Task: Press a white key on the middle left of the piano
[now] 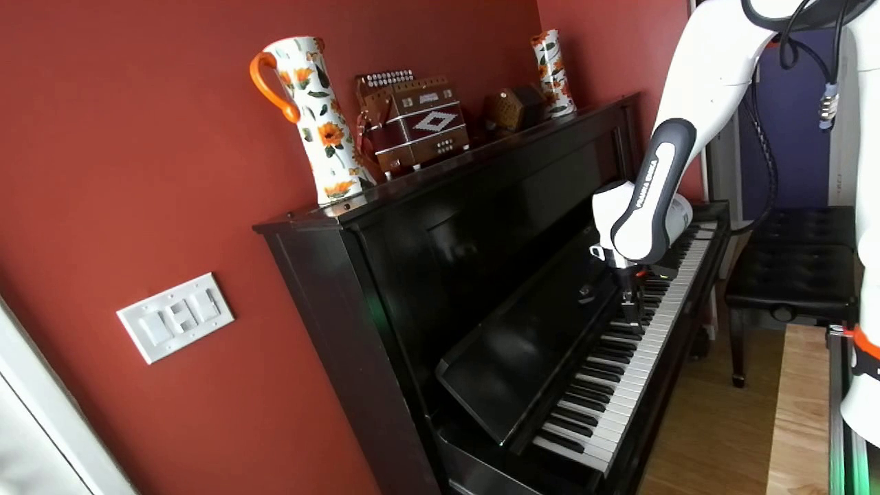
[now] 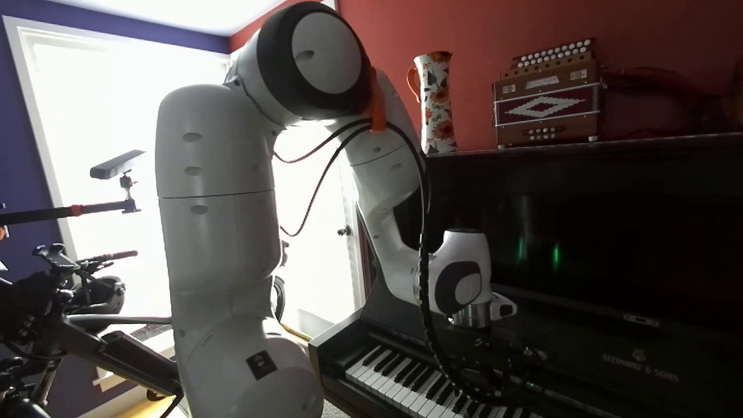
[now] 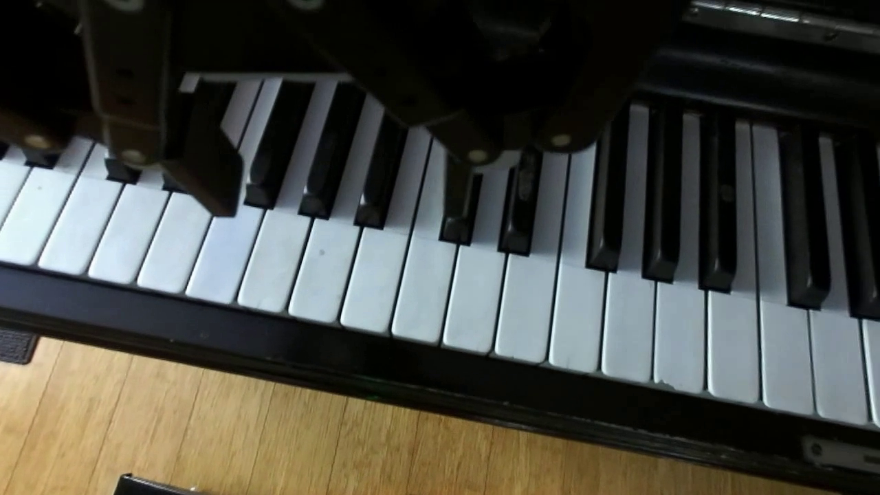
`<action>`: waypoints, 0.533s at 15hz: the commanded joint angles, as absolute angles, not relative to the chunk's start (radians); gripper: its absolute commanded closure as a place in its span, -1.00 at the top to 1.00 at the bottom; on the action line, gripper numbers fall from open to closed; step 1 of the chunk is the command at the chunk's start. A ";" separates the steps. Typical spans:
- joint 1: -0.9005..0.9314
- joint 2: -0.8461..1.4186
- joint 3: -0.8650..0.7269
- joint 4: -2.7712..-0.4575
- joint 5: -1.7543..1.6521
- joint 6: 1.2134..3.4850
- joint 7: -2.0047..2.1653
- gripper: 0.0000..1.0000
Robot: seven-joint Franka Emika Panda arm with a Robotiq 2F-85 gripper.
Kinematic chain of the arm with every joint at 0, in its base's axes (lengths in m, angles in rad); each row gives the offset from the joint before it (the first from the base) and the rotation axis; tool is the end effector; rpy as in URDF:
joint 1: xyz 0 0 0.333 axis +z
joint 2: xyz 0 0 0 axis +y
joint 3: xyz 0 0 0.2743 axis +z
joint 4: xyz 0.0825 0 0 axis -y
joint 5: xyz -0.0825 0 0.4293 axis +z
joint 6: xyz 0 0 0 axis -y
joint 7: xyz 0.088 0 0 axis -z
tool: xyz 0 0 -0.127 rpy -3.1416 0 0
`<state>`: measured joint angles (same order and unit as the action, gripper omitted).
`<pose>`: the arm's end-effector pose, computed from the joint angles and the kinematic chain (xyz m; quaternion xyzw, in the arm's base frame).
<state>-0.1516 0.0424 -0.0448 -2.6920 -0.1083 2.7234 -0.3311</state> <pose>0.4186 -0.0805 0.1140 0.9929 0.1167 -0.0112 0.0204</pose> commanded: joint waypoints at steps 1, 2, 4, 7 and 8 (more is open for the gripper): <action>-0.127 -0.037 -0.068 -2.737 -0.183 2.704 -0.248 1.00; -0.126 -0.050 -0.069 -2.743 -0.200 2.703 -0.228 1.00; -0.126 -0.076 -0.067 -2.754 -0.225 2.703 -0.197 1.00; -0.127 -0.116 -0.063 -2.774 -0.241 2.699 -0.174 1.00; -0.129 -0.127 -0.062 -2.779 -0.248 2.699 -0.169 1.00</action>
<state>-0.1406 -0.0611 -0.0503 -2.7384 -0.2102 2.7221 -0.2112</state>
